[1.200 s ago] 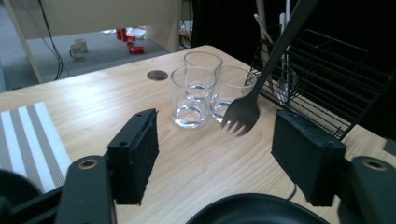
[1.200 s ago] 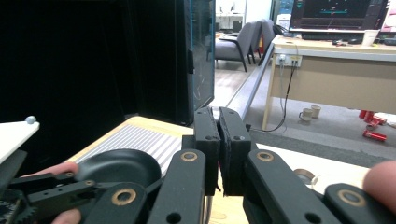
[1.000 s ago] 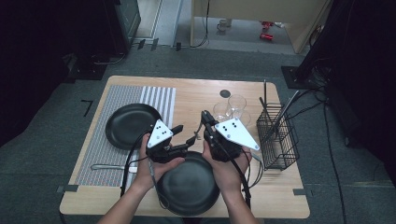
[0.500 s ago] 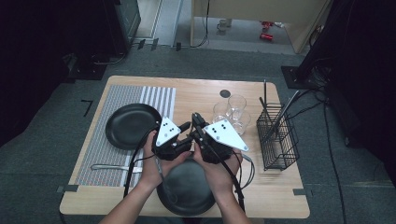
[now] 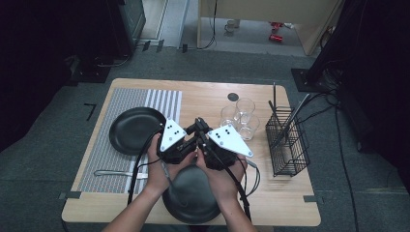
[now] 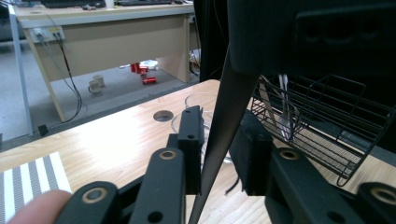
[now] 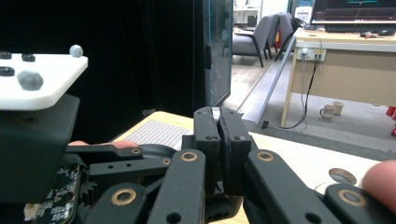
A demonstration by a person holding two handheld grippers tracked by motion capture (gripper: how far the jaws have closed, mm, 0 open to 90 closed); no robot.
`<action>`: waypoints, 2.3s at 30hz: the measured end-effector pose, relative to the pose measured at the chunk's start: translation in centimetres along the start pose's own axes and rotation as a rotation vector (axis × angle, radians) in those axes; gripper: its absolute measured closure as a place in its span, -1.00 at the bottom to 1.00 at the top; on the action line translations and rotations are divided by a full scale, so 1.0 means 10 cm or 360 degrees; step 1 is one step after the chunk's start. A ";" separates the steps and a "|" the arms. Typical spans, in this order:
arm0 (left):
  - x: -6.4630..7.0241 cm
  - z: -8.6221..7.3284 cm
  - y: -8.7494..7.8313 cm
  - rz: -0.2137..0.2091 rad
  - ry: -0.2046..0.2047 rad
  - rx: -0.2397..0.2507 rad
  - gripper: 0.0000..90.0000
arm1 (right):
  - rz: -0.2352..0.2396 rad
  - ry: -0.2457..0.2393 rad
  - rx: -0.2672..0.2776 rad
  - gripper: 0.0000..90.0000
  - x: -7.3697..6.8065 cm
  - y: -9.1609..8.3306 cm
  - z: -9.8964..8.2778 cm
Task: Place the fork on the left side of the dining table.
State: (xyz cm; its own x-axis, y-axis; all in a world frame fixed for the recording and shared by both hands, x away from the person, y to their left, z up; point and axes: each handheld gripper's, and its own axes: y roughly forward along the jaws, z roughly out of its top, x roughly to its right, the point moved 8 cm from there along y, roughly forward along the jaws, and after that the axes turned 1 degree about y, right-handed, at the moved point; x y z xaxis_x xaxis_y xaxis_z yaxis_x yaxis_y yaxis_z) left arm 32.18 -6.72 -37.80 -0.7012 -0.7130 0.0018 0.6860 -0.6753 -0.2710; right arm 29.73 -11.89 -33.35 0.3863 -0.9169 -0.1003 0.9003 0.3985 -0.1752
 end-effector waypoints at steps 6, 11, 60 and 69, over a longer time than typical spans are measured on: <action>0.04 -0.01 0.01 0.0027 0.0097 -0.0002 0.84 | 0.0002 0.0004 0.0006 0.91 -0.01 0.01 0.00; -0.01 -0.03 0.01 0.0016 0.0078 -0.0018 0.97 | 0.0084 0.0038 0.0023 0.58 0.00 -0.03 0.04; -0.78 -0.07 -0.08 0.0142 -0.0188 0.0049 0.97 | -0.0132 0.0103 -0.0538 -0.93 1.43 -0.58 -1.90; -0.99 0.02 0.04 0.0205 -0.0182 0.0100 0.97 | -0.0243 0.0098 -0.0650 -0.95 1.65 -0.63 -2.21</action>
State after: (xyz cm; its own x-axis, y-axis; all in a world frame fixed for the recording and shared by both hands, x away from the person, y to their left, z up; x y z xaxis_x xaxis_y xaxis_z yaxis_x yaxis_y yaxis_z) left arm 39.39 0.03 -37.73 -0.5823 -0.8089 0.0813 0.7821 -0.5847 -0.2156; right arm 26.03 -29.03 -55.53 0.2309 -0.9679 -0.0990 0.7882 0.2458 -0.5642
